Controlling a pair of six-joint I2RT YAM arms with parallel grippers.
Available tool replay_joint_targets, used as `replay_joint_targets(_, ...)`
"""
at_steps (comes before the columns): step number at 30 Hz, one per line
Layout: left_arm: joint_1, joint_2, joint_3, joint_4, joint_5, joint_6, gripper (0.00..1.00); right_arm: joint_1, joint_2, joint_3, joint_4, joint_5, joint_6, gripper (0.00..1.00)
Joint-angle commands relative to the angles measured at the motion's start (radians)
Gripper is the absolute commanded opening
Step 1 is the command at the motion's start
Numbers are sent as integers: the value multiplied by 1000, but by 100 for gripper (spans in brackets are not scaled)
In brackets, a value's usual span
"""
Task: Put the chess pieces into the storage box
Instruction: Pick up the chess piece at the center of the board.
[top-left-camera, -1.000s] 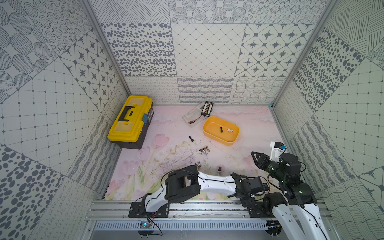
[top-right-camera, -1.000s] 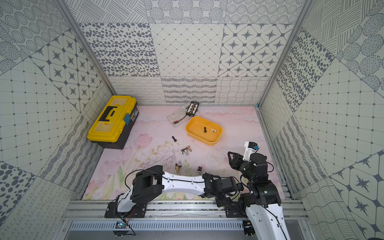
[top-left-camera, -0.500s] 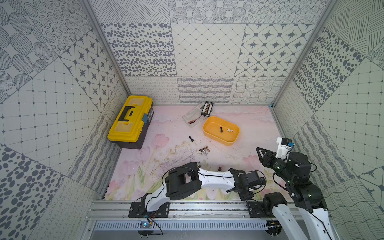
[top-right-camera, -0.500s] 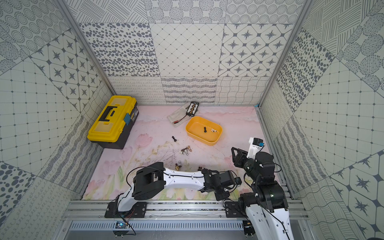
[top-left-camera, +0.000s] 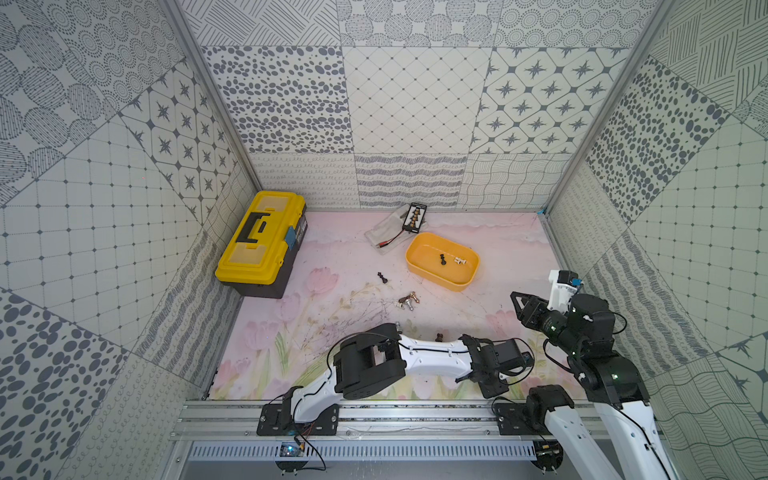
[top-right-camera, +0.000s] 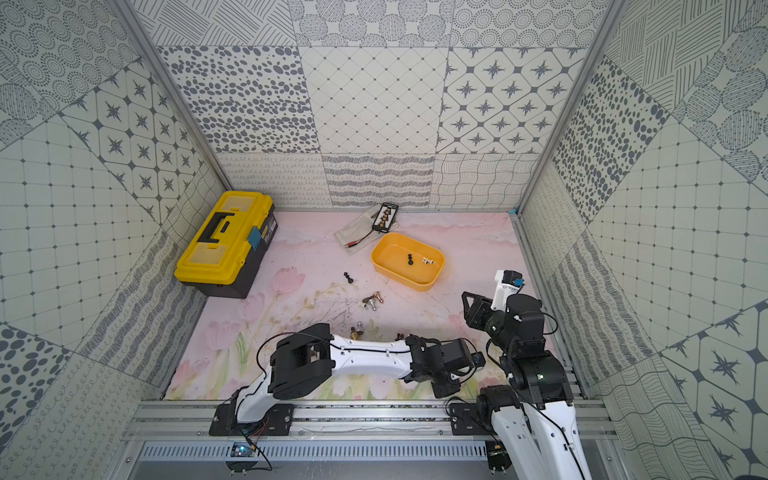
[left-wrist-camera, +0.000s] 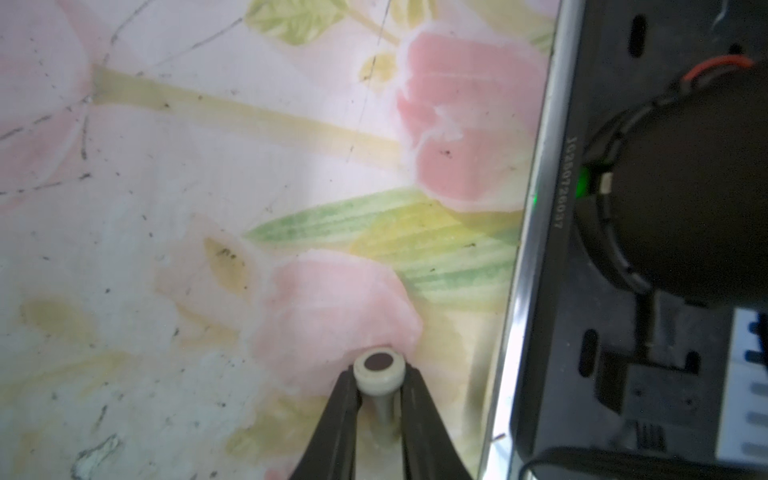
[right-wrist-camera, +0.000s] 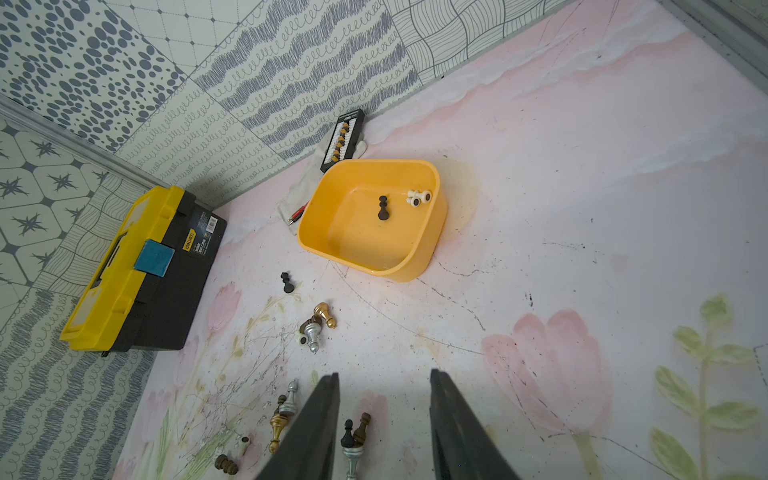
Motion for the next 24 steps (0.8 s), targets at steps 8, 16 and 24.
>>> replay_joint_targets(8,56,-76,6,-172,-60,-124,0,-6,160,144,95,18,-25,42)
replay_joint_targets(16,179,-203,83,-205,-6,-106,0,-29,249,197,200,46,-9,42)
replay_joint_targets(24,383,-112,341,-316,-8,-93,0,-47,293,231,225,38,3,42)
